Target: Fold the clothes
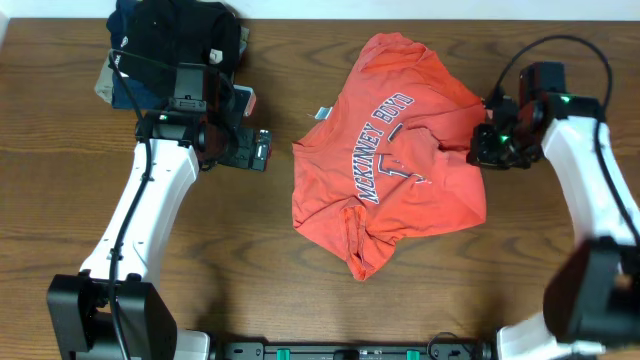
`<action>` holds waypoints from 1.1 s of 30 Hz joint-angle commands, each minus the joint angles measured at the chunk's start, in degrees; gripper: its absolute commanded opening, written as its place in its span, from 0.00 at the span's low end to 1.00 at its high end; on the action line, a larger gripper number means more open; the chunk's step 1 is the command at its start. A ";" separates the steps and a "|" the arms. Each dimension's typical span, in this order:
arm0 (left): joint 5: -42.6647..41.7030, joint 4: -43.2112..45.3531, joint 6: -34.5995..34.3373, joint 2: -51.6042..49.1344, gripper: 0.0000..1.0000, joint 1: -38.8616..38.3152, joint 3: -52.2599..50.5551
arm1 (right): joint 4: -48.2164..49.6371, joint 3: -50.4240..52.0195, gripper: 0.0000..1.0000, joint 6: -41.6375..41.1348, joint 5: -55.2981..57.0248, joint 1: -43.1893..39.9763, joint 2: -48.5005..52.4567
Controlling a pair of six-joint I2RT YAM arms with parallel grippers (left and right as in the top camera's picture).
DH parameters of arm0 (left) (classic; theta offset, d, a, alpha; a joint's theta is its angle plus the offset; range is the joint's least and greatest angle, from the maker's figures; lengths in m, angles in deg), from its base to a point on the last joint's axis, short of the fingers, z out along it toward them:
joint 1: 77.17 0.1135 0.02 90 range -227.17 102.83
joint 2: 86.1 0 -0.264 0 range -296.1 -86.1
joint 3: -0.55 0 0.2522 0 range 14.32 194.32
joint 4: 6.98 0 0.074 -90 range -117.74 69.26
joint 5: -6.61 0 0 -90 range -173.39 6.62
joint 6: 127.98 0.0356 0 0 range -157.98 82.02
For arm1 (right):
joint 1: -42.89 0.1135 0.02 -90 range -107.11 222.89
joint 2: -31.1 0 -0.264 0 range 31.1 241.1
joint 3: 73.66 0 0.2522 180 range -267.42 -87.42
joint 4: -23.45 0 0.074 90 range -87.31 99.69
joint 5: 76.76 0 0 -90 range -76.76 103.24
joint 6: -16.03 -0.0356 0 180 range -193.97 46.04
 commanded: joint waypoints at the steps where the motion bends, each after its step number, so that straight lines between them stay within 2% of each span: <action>1: 0.15 0.61 0.52 -0.20 0.99 -0.04 -0.24 | -4.11 -1.11 0.01 0.68 -0.74 6.25 -3.80; 7: 0.15 1.49 0.52 -0.20 0.99 -0.04 -0.24 | -10.91 0.92 0.02 -3.02 3.96 17.94 -3.69; 8: 0.15 1.51 0.52 -0.20 0.99 -0.04 -0.24 | -11.04 1.33 0.07 -3.32 4.07 19.32 -3.69; 11: 0.15 1.51 0.55 -0.20 0.99 -0.04 -0.24 | -10.80 1.64 0.32 -3.56 4.28 22.40 -3.69; 13: 0.15 1.53 0.55 -0.20 0.99 -0.04 -0.24 | -9.86 1.49 0.40 -4.55 4.52 22.12 -3.69; 16: 0.15 1.53 0.55 -0.20 0.99 -0.04 -0.24 | -7.17 1.49 0.47 -4.94 4.46 20.11 -3.69; 21: 0.15 1.88 0.55 -0.20 0.99 -0.04 -0.24 | 0.48 1.55 0.46 -3.50 4.48 16.76 -3.56; 26: 0.15 2.19 0.52 -0.20 0.99 -0.04 -0.24 | 5.49 1.62 0.45 0.90 4.46 18.32 0.20; 29: 0.15 2.16 0.52 -0.20 0.99 -0.04 -0.24 | 5.84 1.62 0.48 1.05 6.56 19.34 4.92; 33: 0.15 2.12 0.52 -0.20 0.99 -0.04 -0.24 | 6.23 1.62 0.48 -2.78 11.13 18.36 10.80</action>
